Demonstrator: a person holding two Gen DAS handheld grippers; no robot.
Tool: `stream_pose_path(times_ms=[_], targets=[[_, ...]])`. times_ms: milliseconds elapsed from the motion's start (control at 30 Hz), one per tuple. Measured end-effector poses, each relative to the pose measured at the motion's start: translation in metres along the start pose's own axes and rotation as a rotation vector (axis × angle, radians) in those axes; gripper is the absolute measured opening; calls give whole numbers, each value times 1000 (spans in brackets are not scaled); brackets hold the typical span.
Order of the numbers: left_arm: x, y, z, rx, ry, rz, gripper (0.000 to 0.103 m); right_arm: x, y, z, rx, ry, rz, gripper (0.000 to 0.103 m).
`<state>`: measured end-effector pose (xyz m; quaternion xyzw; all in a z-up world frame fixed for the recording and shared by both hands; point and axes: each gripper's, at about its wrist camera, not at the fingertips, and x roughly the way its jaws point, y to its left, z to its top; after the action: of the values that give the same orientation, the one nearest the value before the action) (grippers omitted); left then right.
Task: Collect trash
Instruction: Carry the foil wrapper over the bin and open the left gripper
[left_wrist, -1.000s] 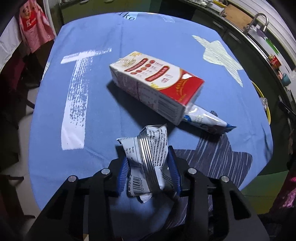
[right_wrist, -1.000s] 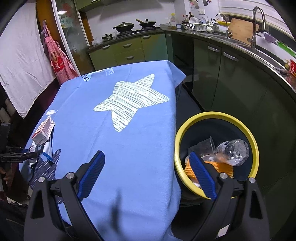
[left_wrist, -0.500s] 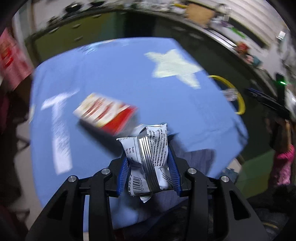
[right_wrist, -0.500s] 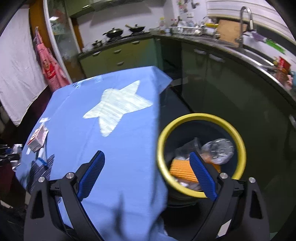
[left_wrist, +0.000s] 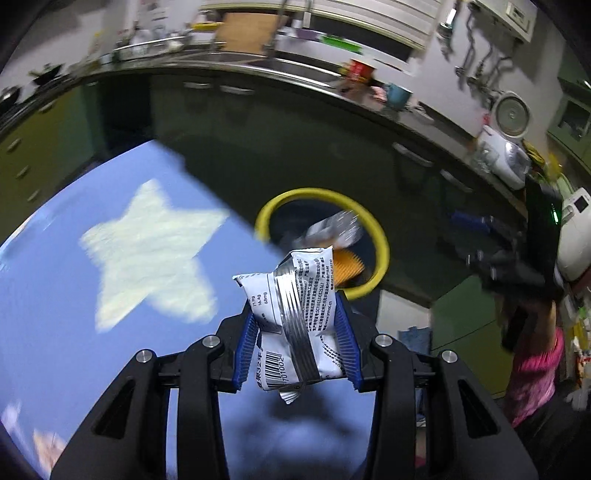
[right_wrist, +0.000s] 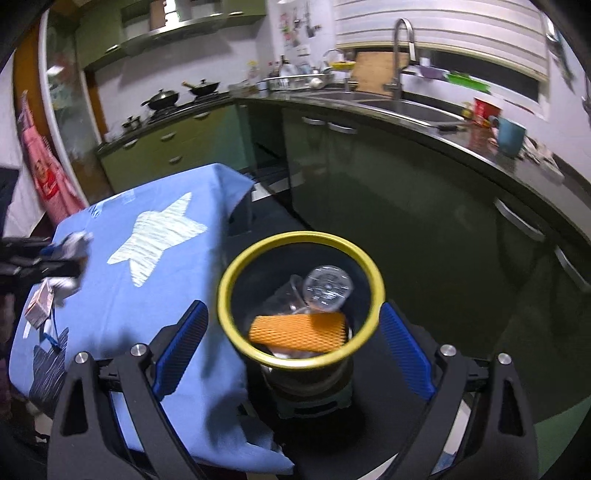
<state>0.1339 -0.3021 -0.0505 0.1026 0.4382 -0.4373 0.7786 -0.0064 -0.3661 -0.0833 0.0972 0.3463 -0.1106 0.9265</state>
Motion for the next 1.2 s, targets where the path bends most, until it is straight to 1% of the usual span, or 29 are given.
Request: stream_pose_path(times_ms=[33, 133, 200, 367, 433, 500, 533, 567, 633, 700, 767, 867, 900, 967, 1067, 1133, 1167, 1200], targets=[[17, -10, 16, 21, 10, -2, 40, -1, -6, -2, 13, -2, -5, 90], [59, -25, 47, 32, 47, -35, 40, -2, -18, -8, 42, 0, -9, 90], [94, -31, 67, 28, 79, -27, 40, -3, -23, -12, 53, 3, -13, 90], [155, -31, 88, 7, 119, -8, 41, -7, -37, -21, 79, 5, -25, 90], [173, -32, 91, 11, 124, 10, 42, -8, -40, -23, 88, 7, -29, 90], [186, -32, 94, 11, 118, 28, 57, -7, -42, -25, 95, 10, -33, 90], [191, -31, 96, 5, 110, 46, 70, -6, -42, -25, 98, 12, -33, 90], [193, -29, 96, -3, 99, 64, 75, -5, -42, -26, 99, 14, -31, 90], [193, -24, 97, -18, 84, 71, 75, -4, -40, -26, 97, 17, -26, 90], [184, -20, 96, -44, 73, 67, 75, -3, -37, -26, 92, 20, -21, 90], [161, -18, 93, -58, 39, 59, 76, -2, -35, -25, 88, 22, -17, 90], [111, -15, 80, -73, -33, 59, 80, 0, -30, -22, 77, 24, -12, 90], [88, -13, 73, -86, -69, 46, 81, 0, -28, -22, 74, 25, -10, 90], [52, -9, 63, -102, -116, 37, 86, 3, -21, -21, 59, 32, -8, 90], [5, -2, 46, -116, -182, 67, 88, 4, -10, -19, 38, 40, -5, 90], [-29, 11, 31, -128, -230, 94, 90, 4, 0, -16, 15, 42, 0, 90], [-39, 16, 28, -136, -246, 103, 91, 4, 5, -15, 6, 42, 4, 90], [-57, 27, 19, -154, -275, 127, 91, 4, 11, -13, -7, 43, 11, 90]])
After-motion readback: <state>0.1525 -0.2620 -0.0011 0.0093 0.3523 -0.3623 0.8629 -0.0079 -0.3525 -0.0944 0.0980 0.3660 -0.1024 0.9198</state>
